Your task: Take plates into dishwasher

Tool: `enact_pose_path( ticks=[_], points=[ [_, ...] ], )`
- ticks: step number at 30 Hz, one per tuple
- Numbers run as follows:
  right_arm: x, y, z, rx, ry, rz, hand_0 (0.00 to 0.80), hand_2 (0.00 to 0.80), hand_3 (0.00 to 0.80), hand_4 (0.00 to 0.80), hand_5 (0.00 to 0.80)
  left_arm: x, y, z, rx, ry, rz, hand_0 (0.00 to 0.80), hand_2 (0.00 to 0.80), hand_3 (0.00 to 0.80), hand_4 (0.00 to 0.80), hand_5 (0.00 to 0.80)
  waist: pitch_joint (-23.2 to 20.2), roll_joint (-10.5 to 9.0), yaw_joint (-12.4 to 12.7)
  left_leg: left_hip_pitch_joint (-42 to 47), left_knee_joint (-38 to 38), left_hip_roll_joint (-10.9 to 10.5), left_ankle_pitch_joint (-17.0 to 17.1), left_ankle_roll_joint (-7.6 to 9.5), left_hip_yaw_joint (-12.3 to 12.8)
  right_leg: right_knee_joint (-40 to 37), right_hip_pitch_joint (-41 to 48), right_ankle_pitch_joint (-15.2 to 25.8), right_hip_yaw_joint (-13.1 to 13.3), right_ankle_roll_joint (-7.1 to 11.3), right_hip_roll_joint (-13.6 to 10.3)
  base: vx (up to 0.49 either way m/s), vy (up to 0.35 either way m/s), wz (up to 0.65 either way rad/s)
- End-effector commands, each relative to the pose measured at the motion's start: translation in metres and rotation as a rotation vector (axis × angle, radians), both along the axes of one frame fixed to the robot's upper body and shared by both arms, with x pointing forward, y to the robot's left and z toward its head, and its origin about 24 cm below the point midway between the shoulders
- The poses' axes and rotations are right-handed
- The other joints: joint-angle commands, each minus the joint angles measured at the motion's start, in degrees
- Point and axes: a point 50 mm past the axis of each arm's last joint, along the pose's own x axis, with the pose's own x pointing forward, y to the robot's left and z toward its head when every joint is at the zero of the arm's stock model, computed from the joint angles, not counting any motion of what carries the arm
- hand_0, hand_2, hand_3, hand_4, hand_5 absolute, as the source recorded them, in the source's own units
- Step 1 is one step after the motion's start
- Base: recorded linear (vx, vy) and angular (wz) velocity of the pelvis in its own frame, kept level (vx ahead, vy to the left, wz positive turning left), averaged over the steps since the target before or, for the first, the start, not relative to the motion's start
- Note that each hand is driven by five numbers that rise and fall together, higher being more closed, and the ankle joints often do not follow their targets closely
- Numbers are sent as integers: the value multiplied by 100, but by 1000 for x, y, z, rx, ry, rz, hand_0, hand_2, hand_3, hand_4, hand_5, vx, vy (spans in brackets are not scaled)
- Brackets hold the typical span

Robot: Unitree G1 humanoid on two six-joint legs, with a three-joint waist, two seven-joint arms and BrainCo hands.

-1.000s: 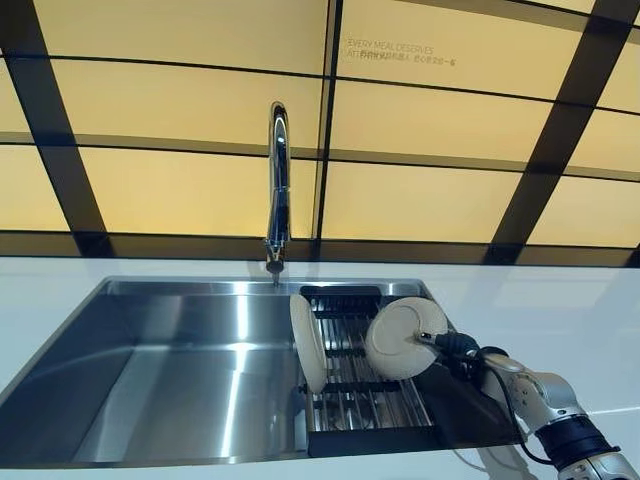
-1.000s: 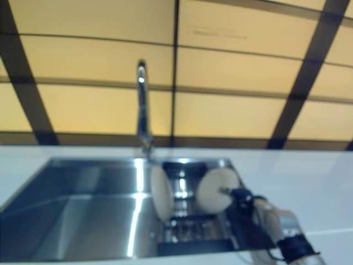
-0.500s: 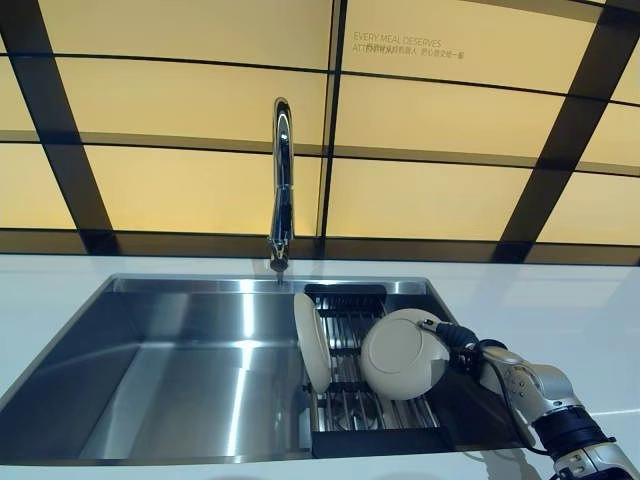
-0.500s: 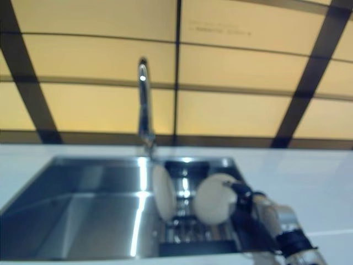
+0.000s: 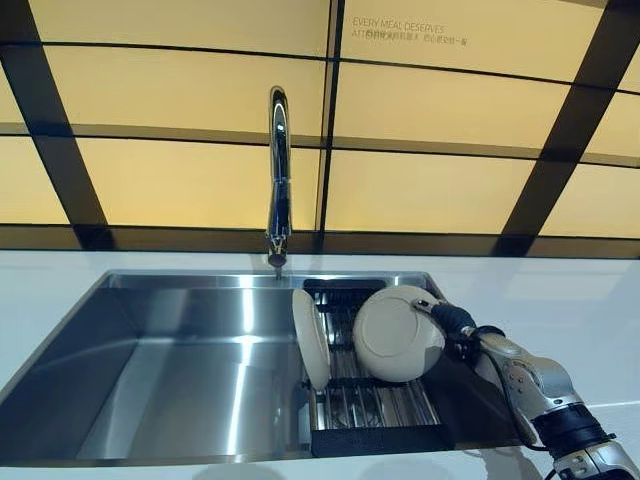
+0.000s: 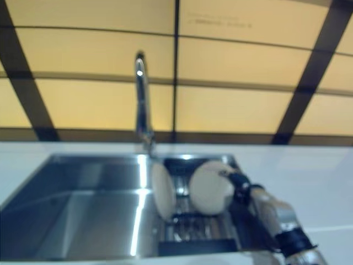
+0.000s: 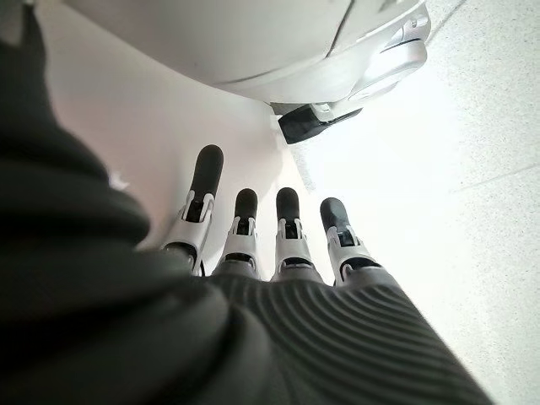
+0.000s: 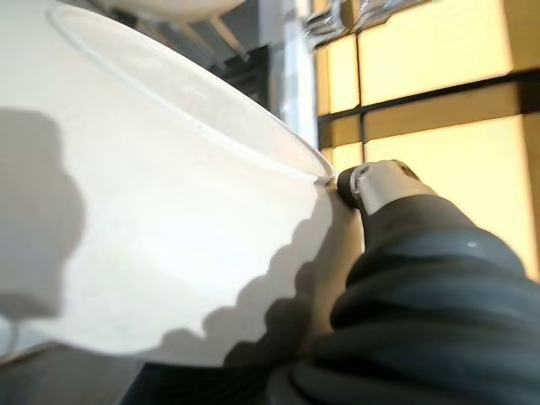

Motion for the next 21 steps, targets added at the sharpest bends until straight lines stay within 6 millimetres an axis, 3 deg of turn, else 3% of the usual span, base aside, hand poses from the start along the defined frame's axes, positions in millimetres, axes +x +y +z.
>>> enact_pose_path(
  ticks=[1, 13, 16, 21],
  points=[
    [4, 1, 61, 35, -285, 23, 800, 800, 800, 800, 800, 32, 0, 7, 6, -103, -31, 0, 0, 0, 0, 0, -171, -168, 39, -30, 14, 47, -184, 33, 239, 24, 127, -64, -58, 137, -67, 0, 0, 0],
    [-11, -15, 117, 70, -567, -39, 800, 800, 800, 800, 800, 22, -3, 4, -6, -83, -31, 0, 0, 0, 0, 0, -246, -174, -82, 31, 14, 9, -240, 70, 302, 64, 131, -90, 37, 148, -94, 12, 23, 0],
    [-13, -18, 121, 65, -589, -52, 800, 800, 800, 800, 800, 19, -3, 3, -9, -79, -30, 0, 0, 0, 0, 0, -256, -174, -99, 51, 14, -5, -253, 80, 336, 64, 128, -79, 58, 163, -114, 20, 62, -4],
    [-26, -45, 134, 53, -684, -159, 800, 800, 800, 800, 800, 11, -3, 2, -15, -64, -21, 0, 0, 0, 0, 0, -243, -181, -243, 136, 51, -101, -340, 215, 509, 276, -4, -47, 277, 276, -265, 27, 195, -17]
  ],
)
